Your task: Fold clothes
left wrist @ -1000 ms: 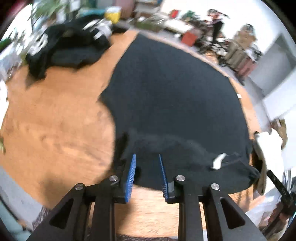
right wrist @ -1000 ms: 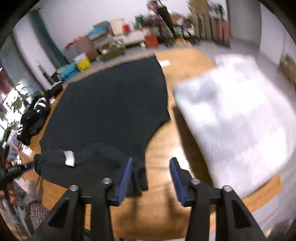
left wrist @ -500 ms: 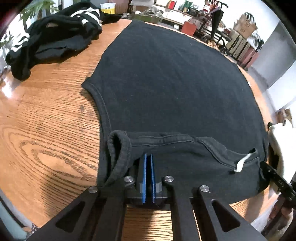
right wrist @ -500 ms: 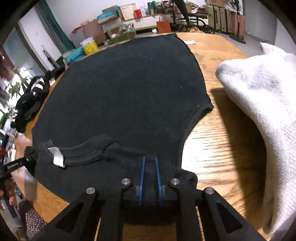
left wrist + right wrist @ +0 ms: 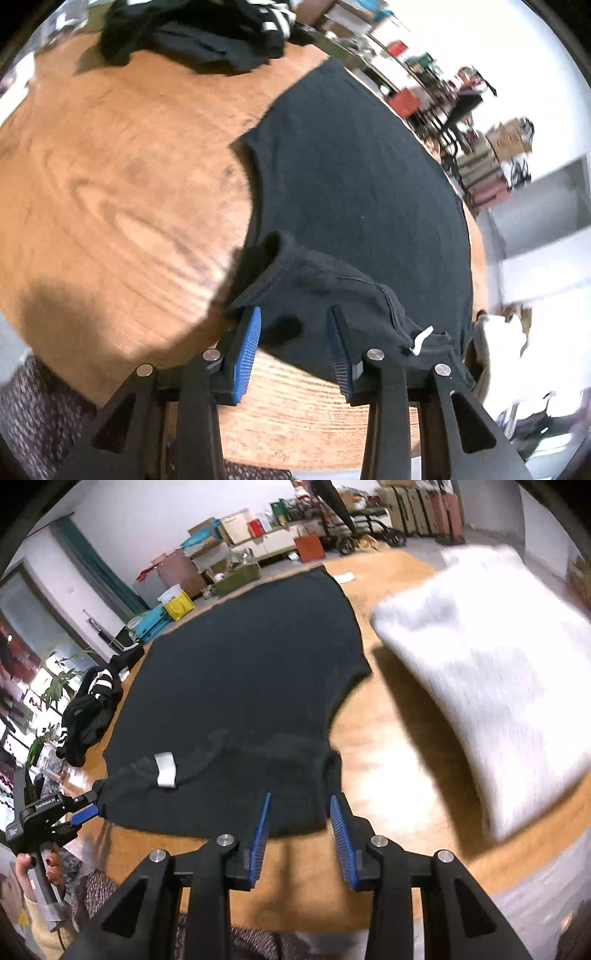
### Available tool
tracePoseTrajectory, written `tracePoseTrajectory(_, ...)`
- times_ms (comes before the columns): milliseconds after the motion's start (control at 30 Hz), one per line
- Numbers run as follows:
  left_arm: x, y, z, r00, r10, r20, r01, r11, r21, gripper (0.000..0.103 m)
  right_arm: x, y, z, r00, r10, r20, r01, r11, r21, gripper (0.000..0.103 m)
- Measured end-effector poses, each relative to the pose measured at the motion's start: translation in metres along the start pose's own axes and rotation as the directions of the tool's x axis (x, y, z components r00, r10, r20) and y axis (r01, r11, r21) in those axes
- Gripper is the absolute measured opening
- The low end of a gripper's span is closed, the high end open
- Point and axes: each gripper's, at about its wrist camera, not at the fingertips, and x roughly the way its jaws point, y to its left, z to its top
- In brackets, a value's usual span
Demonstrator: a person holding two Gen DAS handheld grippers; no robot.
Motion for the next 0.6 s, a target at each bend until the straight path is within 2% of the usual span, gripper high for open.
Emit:
tracePoseTrajectory(100,-0.006,0.004,-0.013,0.998,0.051,0.021,-0.05,0.998,-0.026,0.038,0.011,-0.006,-0.01,0.998,0.041,-0.043,-0.038,0.998,0.057,0.038)
tracePoseTrajectory(167,-0.005,0.005,-0.014,0.998,0.06,0.008,-0.06,0.998,-0.034,0.038,0.019,-0.01,-0.016,0.995,0.07,-0.071,-0.063,0.993,0.097,0.038)
tracePoseTrajectory(333,0.003,0.008,-0.019,0.999,0.039,-0.02,-0.041,0.996,-0.075,0.038,0.029,-0.007,-0.019,0.993,0.09,-0.072,-0.079,0.987,0.141,0.039)
tracePoseTrajectory(533,0.017,0.003,-0.013,0.999,-0.035,-0.021,0.032,0.994,-0.102,0.038,0.038,-0.001,-0.017,0.992,0.107,-0.067,-0.094,0.982,0.165,0.042)
tracePoseTrajectory(600,0.019,-0.002,-0.012,0.999,-0.029,-0.015,0.027,0.995,-0.094,0.038,0.04,0.001,-0.016,0.992,0.108,-0.061,-0.096,0.98,0.173,0.042)
